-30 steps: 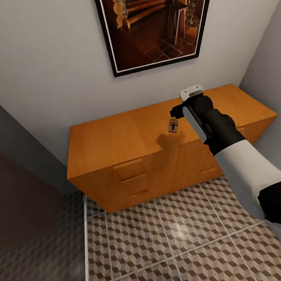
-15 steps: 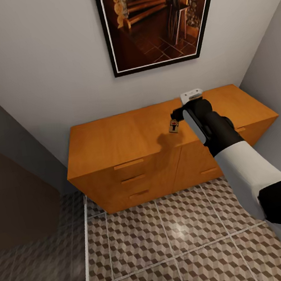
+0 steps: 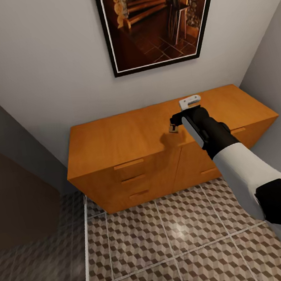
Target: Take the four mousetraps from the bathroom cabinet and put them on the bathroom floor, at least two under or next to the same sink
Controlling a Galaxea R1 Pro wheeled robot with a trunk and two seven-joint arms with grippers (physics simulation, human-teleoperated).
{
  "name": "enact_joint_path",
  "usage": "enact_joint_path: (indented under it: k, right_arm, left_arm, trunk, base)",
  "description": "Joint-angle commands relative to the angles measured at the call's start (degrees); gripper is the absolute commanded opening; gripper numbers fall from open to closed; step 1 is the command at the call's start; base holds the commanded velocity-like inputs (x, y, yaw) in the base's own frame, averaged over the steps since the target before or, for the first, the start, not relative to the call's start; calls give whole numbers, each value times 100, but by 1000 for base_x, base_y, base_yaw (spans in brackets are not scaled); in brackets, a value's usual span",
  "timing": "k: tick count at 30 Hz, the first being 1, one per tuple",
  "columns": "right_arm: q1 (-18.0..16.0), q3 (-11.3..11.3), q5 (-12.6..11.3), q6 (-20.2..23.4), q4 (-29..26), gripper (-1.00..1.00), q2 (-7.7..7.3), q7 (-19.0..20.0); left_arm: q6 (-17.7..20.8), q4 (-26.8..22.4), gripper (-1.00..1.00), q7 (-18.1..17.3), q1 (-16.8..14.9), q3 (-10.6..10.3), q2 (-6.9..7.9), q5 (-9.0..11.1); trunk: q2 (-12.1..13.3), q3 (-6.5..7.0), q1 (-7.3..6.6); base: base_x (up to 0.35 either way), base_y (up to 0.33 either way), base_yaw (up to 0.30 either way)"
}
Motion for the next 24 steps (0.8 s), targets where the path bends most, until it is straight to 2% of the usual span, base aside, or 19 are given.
enact_joint_path:
  k: [1,7,15,24]
  right_arm:
    - [-5,16,-49,-12,16,100,3,-43]
    - [-5,15,-130,-75,67,100,11,-35]
    - [-5,15,-468,-90,78,100,6,-31]
    - [-5,15,-549,-130,201,100,4,-24]
  left_arm:
    - [-22,15,-100,72,-6,-47,-4,-30]
    - [-22,15,-100,72,-6,-46,-4,-30]
    - [-16,15,-100,72,-6,-50,-4,-30]
    - [19,15,-100,72,-6,-50,-27,-30]
  trunk:
    - [-9,-8,3]
    - [-9,-8,3]
    - [-9,-8,3]
    - [-9,-8,3]
  base:
    - [0,0,0]
    - [0,0,0]
    - [0,0,0]
    - [0,0,0]
